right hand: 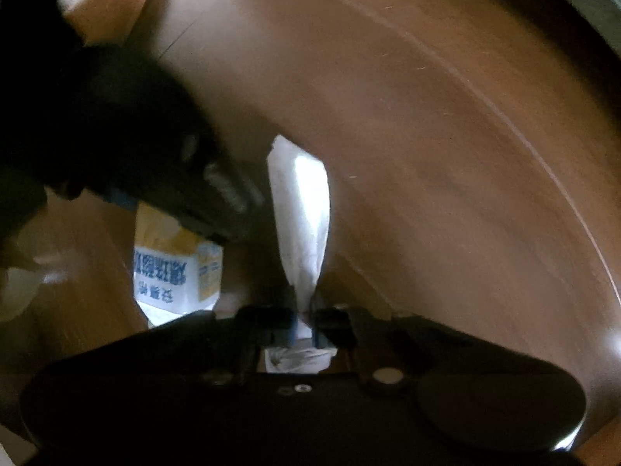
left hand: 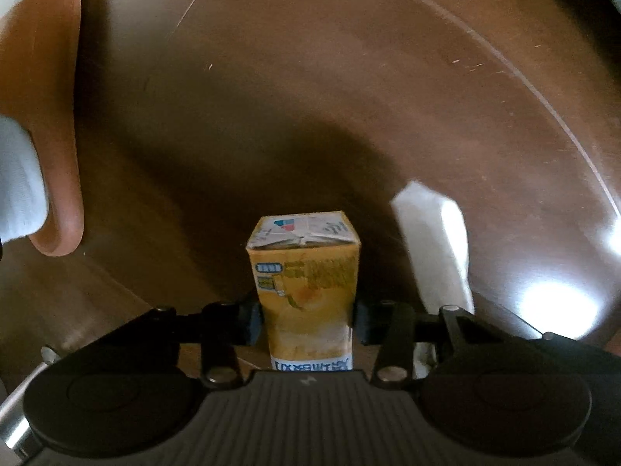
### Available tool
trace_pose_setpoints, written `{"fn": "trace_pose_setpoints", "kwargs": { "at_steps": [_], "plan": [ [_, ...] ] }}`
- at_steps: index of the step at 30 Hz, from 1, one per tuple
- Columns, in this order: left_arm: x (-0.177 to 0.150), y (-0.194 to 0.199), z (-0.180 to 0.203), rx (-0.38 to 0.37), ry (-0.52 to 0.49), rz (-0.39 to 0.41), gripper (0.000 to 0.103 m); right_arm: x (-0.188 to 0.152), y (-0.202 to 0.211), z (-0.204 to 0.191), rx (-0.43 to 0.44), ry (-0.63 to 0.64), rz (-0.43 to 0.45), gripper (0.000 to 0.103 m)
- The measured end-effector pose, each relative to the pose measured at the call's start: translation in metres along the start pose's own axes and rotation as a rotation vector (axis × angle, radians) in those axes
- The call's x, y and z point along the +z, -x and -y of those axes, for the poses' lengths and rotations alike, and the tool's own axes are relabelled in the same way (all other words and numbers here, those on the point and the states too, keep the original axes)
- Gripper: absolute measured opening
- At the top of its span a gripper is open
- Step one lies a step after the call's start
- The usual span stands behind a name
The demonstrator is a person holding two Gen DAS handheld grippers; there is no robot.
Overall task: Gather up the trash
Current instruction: 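Grasp the yellow juice carton with the left tool while the right tool grasps the white tissue, then lift the juice carton and white tissue up over the teal wastebasket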
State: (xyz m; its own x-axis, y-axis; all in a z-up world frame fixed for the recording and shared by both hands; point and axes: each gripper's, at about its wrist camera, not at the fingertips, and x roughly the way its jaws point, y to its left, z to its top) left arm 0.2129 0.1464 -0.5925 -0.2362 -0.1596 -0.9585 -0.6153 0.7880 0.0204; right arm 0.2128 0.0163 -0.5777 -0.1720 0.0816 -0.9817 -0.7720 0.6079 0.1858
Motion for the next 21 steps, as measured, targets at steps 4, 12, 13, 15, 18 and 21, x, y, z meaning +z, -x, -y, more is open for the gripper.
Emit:
{"fn": "trace_pose_setpoints", "kwargs": {
  "at_steps": [4,12,13,15,18,21],
  "plan": [
    [-0.004,0.019,0.009,-0.02,-0.027,0.031,0.042,-0.004,0.023,0.013,-0.028,-0.079,0.027,0.004],
    [-0.024,0.081,0.023,-0.061,-0.061,0.162,0.042,-0.013,0.098,0.032,-0.083,-0.227,0.151,0.004],
    [-0.027,0.09,0.02,-0.064,-0.066,0.178,0.042,-0.017,0.111,0.033,-0.092,-0.242,0.172,0.004],
    [-0.033,0.112,0.021,-0.076,-0.073,0.212,0.042,-0.023,0.133,0.036,-0.113,-0.263,0.207,0.003],
    [-0.044,0.143,0.013,-0.091,-0.093,0.276,0.042,-0.034,0.168,0.035,-0.138,-0.297,0.265,0.003],
    [-0.058,0.18,0.019,-0.115,-0.108,0.332,0.042,-0.046,0.201,0.029,-0.161,-0.325,0.325,0.003]
  ]
}}
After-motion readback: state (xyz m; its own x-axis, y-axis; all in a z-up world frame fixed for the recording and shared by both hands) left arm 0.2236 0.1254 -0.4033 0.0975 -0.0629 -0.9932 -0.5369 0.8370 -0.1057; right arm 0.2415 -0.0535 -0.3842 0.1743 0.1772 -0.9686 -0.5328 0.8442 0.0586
